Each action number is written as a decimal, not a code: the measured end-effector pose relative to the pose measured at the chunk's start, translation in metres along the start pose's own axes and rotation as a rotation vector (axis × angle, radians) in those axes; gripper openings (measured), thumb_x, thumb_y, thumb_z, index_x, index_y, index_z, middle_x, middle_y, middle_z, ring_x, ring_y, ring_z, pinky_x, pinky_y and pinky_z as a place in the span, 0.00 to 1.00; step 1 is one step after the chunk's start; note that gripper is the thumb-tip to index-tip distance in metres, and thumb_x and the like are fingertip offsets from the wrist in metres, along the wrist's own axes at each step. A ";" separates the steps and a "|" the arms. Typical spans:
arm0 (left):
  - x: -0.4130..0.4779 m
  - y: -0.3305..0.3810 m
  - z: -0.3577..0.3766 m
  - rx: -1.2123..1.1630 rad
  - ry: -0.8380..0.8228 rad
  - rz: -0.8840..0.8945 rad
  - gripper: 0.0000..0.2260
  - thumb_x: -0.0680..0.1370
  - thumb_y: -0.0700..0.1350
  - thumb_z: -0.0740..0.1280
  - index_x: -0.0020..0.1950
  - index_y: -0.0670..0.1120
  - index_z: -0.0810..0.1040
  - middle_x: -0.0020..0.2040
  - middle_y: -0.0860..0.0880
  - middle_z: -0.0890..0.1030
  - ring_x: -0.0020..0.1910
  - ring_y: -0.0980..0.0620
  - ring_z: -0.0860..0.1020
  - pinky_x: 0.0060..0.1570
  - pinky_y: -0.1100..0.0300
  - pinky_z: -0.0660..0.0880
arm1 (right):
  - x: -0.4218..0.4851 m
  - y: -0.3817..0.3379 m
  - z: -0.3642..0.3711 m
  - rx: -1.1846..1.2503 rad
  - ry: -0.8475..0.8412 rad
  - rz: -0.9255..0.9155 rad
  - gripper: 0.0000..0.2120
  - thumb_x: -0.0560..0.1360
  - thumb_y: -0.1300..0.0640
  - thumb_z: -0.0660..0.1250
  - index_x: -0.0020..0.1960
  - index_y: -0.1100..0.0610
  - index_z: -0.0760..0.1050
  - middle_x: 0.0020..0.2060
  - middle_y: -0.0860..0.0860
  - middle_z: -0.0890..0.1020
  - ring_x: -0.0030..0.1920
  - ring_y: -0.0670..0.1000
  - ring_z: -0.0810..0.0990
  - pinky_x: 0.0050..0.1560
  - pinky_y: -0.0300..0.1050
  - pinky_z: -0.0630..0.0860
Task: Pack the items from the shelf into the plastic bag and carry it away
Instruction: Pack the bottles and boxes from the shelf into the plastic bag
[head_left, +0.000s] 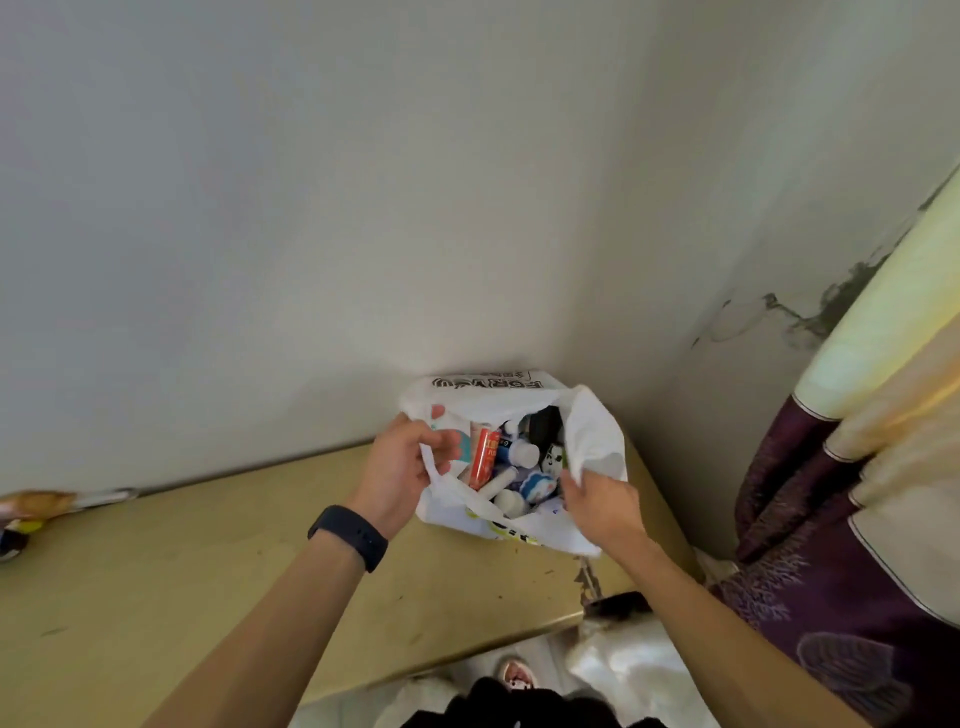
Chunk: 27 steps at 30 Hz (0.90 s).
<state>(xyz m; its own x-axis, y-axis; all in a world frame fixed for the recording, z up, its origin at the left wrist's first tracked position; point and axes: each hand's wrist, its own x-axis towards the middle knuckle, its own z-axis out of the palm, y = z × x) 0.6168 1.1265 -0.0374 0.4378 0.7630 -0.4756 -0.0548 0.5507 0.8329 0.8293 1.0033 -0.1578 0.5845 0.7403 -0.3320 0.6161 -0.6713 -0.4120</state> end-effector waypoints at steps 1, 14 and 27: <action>-0.005 -0.007 -0.001 0.024 0.052 0.006 0.16 0.70 0.37 0.63 0.57 0.39 0.73 0.39 0.45 0.79 0.33 0.51 0.77 0.41 0.57 0.70 | -0.006 -0.008 -0.012 0.228 0.031 0.048 0.25 0.82 0.41 0.53 0.46 0.59 0.77 0.40 0.54 0.83 0.42 0.53 0.82 0.46 0.46 0.76; -0.008 0.148 0.013 0.025 0.108 0.030 0.08 0.68 0.34 0.54 0.37 0.47 0.62 0.37 0.48 0.72 0.24 0.55 0.55 0.29 0.62 0.51 | 0.030 -0.134 -0.191 1.021 0.175 -0.091 0.03 0.76 0.61 0.64 0.45 0.59 0.70 0.31 0.52 0.67 0.27 0.49 0.63 0.26 0.43 0.59; 0.010 0.106 -0.026 0.348 0.239 0.092 0.07 0.75 0.32 0.61 0.47 0.43 0.70 0.49 0.36 0.80 0.27 0.52 0.67 0.29 0.60 0.64 | 0.066 -0.140 -0.148 0.722 0.160 -0.159 0.13 0.76 0.54 0.65 0.38 0.61 0.68 0.32 0.55 0.72 0.32 0.54 0.68 0.36 0.49 0.64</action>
<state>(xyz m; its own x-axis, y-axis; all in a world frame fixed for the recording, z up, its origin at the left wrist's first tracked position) 0.5918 1.2011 0.0389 0.2231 0.8831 -0.4128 0.2398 0.3607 0.9013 0.8591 1.1408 0.0035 0.6213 0.7747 -0.1174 0.2324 -0.3253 -0.9166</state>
